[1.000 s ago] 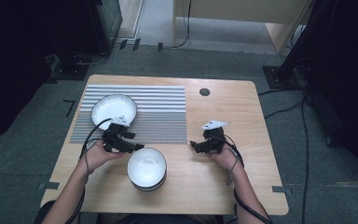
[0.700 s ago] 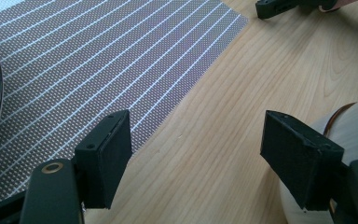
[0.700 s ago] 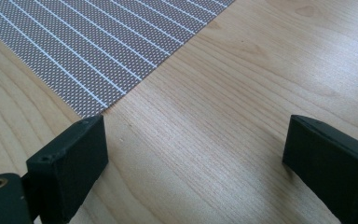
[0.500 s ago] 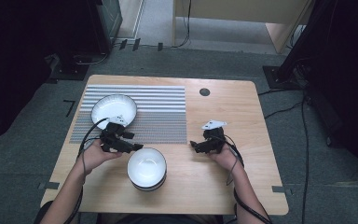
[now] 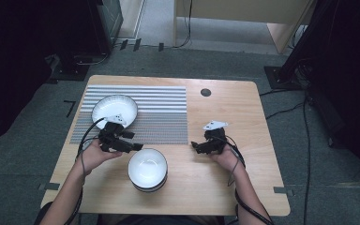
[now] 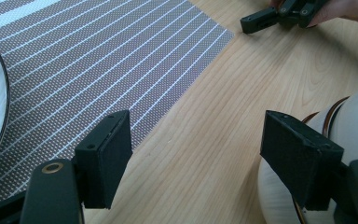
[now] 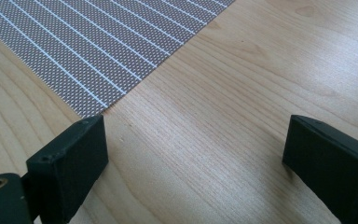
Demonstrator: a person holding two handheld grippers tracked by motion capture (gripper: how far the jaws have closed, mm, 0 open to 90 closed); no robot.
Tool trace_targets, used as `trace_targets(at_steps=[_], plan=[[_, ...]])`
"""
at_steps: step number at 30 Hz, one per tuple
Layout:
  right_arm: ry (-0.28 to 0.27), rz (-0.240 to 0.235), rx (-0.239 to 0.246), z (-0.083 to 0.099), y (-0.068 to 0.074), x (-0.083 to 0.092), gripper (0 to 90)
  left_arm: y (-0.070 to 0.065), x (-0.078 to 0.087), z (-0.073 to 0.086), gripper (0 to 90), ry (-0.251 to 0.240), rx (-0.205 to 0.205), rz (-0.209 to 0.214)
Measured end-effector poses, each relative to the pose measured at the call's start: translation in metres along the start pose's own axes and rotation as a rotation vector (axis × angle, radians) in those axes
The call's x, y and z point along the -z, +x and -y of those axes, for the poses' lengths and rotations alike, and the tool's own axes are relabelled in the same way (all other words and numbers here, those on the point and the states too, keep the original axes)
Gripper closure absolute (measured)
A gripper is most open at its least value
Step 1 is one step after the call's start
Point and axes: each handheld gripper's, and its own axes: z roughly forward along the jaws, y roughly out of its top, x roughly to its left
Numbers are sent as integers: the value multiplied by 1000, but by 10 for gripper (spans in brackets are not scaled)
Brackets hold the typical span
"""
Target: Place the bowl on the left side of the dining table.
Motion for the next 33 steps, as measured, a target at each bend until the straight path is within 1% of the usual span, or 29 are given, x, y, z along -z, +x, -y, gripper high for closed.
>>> trace_targets(at_steps=[8, 12, 20, 25, 29, 33], plan=[[0, 0, 0, 0, 0, 0, 60, -2, 3, -1, 245, -2, -1, 7], [0, 0, 0, 0, 0, 0, 60, -3, 3, -2, 245, 7, -14, -1], [0, 0, 0, 0, 0, 0, 60, -6, 10, -4, 248, 2, -19, -10], [0, 0, 0, 0, 0, 0, 60, -6, 13, -4, 252, 6, -16, -7], [0, 0, 0, 0, 0, 0, 60, -6, 14, -4, 251, 12, -4, -2], [0, 0, 0, 0, 0, 0, 60, -8, 19, -6, 251, -3, -3, 6]])
